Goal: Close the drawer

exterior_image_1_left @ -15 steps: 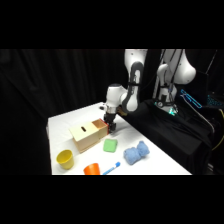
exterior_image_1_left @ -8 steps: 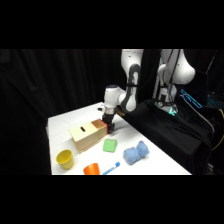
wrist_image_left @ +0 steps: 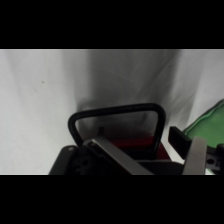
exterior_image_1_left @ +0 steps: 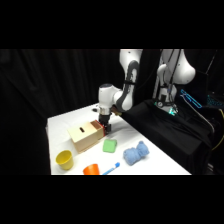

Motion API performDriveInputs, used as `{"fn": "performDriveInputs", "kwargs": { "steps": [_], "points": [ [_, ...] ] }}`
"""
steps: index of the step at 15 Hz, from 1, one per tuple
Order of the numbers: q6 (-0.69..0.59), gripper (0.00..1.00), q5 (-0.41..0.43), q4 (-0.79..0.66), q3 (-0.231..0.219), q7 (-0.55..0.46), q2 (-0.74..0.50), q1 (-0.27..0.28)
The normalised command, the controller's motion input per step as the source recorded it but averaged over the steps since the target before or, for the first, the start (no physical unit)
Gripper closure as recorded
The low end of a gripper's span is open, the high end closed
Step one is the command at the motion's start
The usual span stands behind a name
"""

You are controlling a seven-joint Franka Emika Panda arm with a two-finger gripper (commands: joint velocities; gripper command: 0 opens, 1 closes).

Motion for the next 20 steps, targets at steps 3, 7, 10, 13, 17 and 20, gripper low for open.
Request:
{"fn": "performDriveInputs", "kwargs": {
  "steps": [3, 7, 10, 13, 17, 20],
  "points": [
    [-0.35, 0.00, -0.108, 0.34, -0.056, 0.12, 0.01, 0.158],
    [-0.31, 0.00, -0.099, 0.36, -0.058, 0.10, 0.06, 0.132],
    [-0.25, 0.00, -0.099, 0.35, -0.069, 0.10, 0.09, 0.112],
    [-0.25, 0.00, -0.102, 0.29, -0.076, 0.10, 0.05, 0.104],
    [-0.49, 0.00, -0.158, 0.10, -0.147, 0.21, -0.20, 0.151],
    [-0.52, 0.00, -0.183, -0.03, -0.137, 0.24, -0.38, 0.144]
  ]
}}
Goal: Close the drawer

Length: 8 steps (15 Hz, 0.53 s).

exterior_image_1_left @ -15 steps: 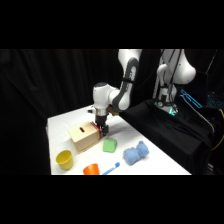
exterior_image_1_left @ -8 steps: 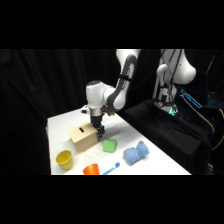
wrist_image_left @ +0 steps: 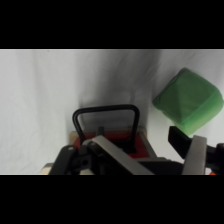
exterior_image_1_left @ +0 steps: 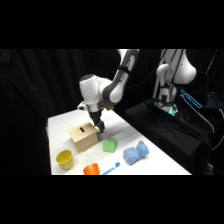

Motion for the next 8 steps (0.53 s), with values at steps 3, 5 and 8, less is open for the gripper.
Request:
{"fn": "performDriveInputs", "kwargs": {
  "steps": [3, 5, 8],
  "points": [
    [-0.47, 0.00, -0.152, -0.01, -0.079, 0.20, -0.36, 0.112],
    [-0.42, 0.00, -0.112, 0.04, -0.047, 0.16, -0.30, 0.089],
    [-0.39, 0.00, -0.082, 0.08, -0.031, 0.14, -0.26, 0.073]
  ]
}}
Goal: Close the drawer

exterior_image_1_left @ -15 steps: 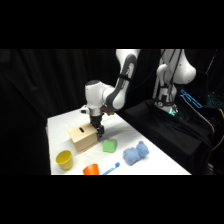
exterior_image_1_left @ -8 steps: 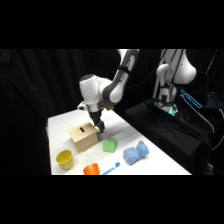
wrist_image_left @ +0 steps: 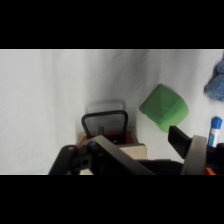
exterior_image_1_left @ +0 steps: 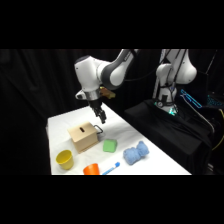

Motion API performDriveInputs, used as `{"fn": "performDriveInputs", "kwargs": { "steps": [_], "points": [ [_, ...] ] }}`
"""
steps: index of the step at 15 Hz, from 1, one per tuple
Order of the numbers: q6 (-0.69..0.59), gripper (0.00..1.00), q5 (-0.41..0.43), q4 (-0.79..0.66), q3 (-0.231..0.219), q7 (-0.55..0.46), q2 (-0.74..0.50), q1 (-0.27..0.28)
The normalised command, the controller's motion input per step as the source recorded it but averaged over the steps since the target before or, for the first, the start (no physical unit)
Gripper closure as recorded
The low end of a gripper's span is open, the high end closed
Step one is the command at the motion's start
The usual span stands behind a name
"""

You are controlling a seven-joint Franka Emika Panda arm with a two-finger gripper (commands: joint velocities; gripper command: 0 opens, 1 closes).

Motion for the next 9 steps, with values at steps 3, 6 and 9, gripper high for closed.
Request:
{"fn": "performDriveInputs", "kwargs": {
  "steps": [3, 6, 9],
  "points": [
    [-0.36, 0.00, -0.045, 0.12, -0.019, 0.12, -0.23, 0.056],
    [-0.29, 0.00, -0.002, 0.13, -0.014, 0.10, -0.19, 0.041],
    [-0.21, 0.00, 0.031, 0.08, -0.017, 0.16, -0.20, 0.044]
  ]
}}
